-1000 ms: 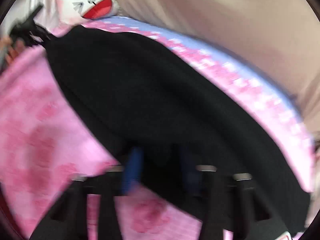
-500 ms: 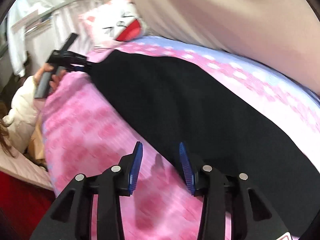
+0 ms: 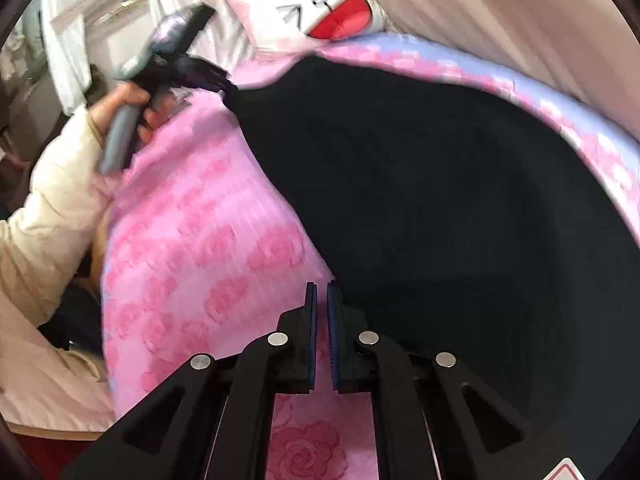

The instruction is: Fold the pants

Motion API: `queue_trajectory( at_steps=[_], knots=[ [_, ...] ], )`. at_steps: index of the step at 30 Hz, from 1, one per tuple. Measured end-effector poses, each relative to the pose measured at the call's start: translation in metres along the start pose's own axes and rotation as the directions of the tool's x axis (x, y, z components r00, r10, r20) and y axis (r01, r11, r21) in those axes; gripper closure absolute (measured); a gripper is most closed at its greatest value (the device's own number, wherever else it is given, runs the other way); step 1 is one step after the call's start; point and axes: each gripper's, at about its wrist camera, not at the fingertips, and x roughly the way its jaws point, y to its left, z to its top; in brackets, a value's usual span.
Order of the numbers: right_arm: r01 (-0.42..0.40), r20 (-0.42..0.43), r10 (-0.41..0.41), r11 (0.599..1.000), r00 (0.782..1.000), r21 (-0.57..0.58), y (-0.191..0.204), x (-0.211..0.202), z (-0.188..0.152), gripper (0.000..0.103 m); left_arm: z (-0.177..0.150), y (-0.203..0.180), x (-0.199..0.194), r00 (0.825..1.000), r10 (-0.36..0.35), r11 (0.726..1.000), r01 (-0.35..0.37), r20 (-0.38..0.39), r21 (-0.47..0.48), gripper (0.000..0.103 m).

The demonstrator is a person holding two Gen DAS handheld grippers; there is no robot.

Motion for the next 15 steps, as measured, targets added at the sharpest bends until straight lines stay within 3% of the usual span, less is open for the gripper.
queue_trajectory(
  at_steps=[1,3,5,7,8,10,11,13,15],
  knots=[
    [-0.018,0.017,0.018,1.0,1.0,0.013,0.001,-0.009,-0.002,0.09,-0.002,0.0,-0.008,0.999,-0.052,0.999,0.052,0.003,-0.004,0.082],
    [-0.056,0.087,0.052,0.998,0.995,0.042,-0.002,-0.037,-0.008,0.071,-0.006,-0.006,-0.031,0.995,-0.1,0.995,0.099,0.03,0.019,0.079],
    [-0.053,0.18,0.038,0.995,0.983,0.081,-0.011,-0.071,-0.017,0.066,-0.01,-0.025,-0.062,0.982,-0.171,0.984,0.166,0.085,0.07,0.065],
    [0.016,0.256,-0.065,0.981,0.964,0.191,-0.039,-0.112,-0.035,0.066,-0.013,-0.051,-0.081,0.966,-0.234,0.968,0.222,0.11,0.115,0.034],
    [0.063,0.265,-0.128,0.968,0.956,0.241,-0.052,-0.124,-0.043,0.066,-0.016,-0.074,-0.093,0.952,-0.282,0.952,0.261,0.121,0.161,0.032],
    [0.218,0.225,-0.324,0.892,0.919,0.396,-0.096,-0.159,-0.074,0.066,-0.024,-0.113,-0.103,0.931,-0.35,0.92,0.32,0.104,0.226,0.032],
    [0.29,0.179,-0.414,0.83,0.893,0.476,-0.12,-0.175,-0.093,0.066,-0.03,-0.138,-0.105,0.918,-0.387,0.898,0.356,0.079,0.26,0.032],
    [0.351,0.099,-0.499,0.725,0.861,0.593,-0.16,-0.202,-0.127,0.067,-0.044,-0.18,-0.108,0.903,-0.429,0.861,0.397,0.035,0.318,0.032],
    [0.442,-0.011,-0.587,0.596,0.809,0.671,-0.202,-0.228,-0.165,0.067,-0.061,-0.224,-0.108,0.891,-0.454,0.822,0.426,-0.016,0.377,0.031]
  ],
)
